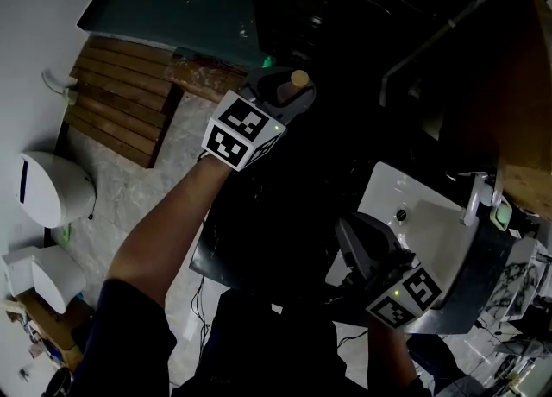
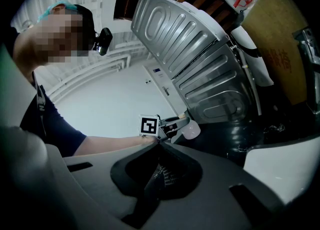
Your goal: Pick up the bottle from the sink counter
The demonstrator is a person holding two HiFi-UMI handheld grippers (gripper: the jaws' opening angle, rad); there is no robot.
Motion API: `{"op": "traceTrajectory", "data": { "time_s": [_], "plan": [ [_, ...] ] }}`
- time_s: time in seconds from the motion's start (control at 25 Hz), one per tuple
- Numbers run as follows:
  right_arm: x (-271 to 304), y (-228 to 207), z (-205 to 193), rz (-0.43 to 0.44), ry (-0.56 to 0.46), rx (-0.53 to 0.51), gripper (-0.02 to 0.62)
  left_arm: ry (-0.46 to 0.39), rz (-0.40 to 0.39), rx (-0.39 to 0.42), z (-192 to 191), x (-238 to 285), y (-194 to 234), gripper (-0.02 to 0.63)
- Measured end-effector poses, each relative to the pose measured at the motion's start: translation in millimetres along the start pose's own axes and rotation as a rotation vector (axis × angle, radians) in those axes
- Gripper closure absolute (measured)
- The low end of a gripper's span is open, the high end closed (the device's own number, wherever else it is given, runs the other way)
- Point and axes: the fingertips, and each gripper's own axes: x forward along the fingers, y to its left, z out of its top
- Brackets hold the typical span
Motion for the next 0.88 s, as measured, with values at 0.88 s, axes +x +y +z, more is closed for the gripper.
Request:
{"op": "traceTrajectory", "data": {
  "time_s": [0.88],
  "plan": [
    [-4, 6, 5, 0.005, -0.005, -0.011, 0.577, 0.004, -0.017, 0.021, -1, -9, -13, 0.465]
  ]
}}
